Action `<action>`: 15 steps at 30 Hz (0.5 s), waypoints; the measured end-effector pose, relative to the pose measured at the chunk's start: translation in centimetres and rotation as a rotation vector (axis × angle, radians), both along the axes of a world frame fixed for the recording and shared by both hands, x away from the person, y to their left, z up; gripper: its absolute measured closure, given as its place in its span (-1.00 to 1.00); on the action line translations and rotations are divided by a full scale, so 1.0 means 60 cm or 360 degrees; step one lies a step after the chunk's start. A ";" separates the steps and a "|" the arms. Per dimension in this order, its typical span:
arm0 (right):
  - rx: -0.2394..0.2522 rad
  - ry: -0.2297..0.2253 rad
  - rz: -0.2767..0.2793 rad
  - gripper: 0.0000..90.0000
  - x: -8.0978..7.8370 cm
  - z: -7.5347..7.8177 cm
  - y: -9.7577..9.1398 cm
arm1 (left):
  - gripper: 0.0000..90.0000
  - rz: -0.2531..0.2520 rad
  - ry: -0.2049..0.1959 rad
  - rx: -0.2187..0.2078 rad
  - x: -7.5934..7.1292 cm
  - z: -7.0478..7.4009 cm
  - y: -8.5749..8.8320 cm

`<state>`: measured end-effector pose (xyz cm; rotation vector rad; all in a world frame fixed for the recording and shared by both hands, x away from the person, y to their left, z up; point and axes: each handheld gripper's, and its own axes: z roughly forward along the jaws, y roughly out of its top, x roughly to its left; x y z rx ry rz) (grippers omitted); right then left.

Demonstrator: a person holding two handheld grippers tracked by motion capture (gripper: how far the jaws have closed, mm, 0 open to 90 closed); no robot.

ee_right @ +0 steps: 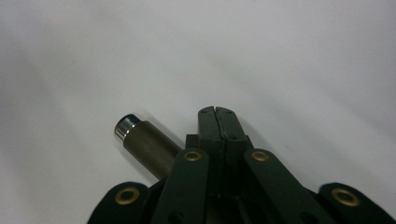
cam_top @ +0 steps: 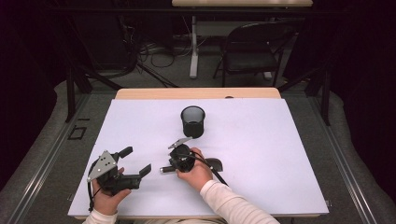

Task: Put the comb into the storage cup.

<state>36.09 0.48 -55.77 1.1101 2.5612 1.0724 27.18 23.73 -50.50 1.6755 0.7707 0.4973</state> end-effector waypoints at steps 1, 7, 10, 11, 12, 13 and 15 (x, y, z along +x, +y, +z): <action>0.0001 0.0010 0.0005 1.00 -0.003 0.000 0.002 | -0.90 0.0001 0.0001 -0.0002 0.000 0.000 0.000; -0.0019 0.0018 0.0071 1.00 -0.014 0.002 0.008 | -0.90 0.0006 0.0001 -0.0009 0.001 0.000 0.002; -0.0036 0.0010 0.0098 1.00 -0.023 0.003 0.010 | -0.90 0.0003 0.0001 -0.0007 0.001 -0.001 0.001; -0.0038 0.0011 0.0107 1.00 -0.025 0.003 0.010 | -0.90 0.0006 0.0002 -0.0002 0.001 0.000 0.001; -0.0031 0.0018 0.0115 1.00 -0.028 0.003 0.010 | -0.90 0.0006 0.0001 -0.0001 0.001 0.000 0.001; -0.0031 0.0027 0.0118 1.00 -0.031 0.003 0.010 | -0.90 0.0009 0.0000 -0.0004 0.001 0.000 0.001; -0.0030 0.0027 0.0138 1.00 -0.036 0.003 0.009 | -0.90 0.0008 0.0000 -0.0009 0.001 0.000 0.002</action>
